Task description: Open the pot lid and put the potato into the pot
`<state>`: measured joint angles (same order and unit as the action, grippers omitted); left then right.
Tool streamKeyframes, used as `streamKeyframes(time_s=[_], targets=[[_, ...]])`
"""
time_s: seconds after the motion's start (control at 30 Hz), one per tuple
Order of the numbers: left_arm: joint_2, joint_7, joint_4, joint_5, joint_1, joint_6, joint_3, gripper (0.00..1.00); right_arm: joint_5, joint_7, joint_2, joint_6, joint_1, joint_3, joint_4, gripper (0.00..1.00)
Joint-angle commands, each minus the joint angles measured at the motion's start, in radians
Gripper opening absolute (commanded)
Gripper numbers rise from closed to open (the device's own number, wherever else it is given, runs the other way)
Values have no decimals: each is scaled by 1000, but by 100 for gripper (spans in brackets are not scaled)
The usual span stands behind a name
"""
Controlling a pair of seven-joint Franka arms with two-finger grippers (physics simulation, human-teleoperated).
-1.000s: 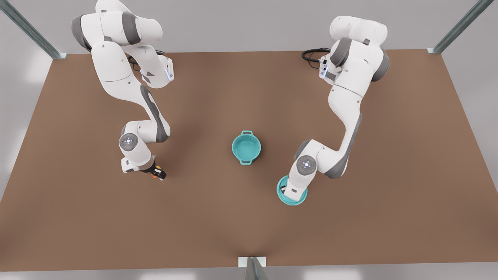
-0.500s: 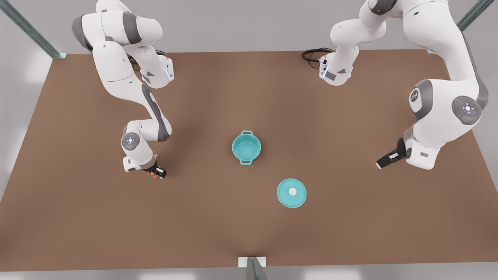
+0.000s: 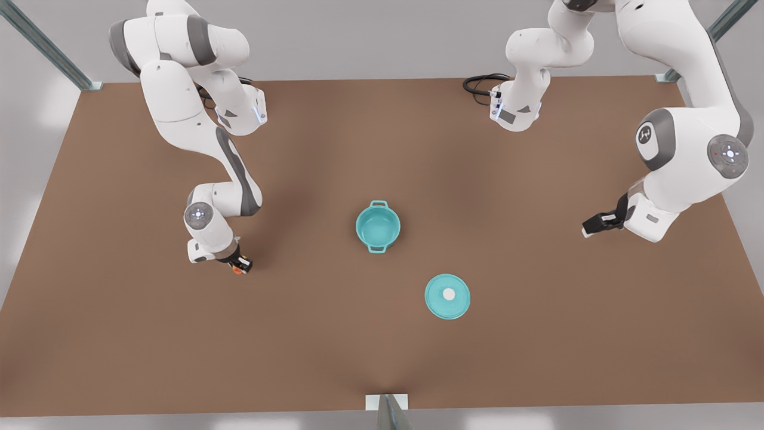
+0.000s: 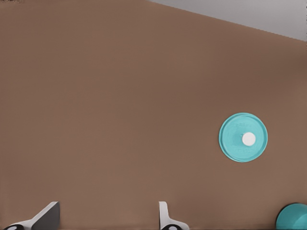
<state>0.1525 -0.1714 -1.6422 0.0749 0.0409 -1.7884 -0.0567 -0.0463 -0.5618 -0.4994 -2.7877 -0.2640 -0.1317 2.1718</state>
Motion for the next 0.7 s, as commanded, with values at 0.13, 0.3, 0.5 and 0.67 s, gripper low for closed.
streamKeyframes(time_s=[0.13, 0.3, 0.5, 0.67], targets=[[-1, 222, 1, -1, 1, 11, 0, 100, -9, -15, 62, 63, -1, 1, -3, 58], [4, 219, 1, -1, 2, 10, 0, 100, -12, -90, 99, 154, -43, 9, -21, 58], [6, 219, 1, -1, 4, 10, 1, 100, -33, -225, 119, 301, -133, 10, -116, 58], [10, 230, 16, 9, 5, 10, 6, 100, -56, -328, 119, 352, -210, 12, -167, 58]])
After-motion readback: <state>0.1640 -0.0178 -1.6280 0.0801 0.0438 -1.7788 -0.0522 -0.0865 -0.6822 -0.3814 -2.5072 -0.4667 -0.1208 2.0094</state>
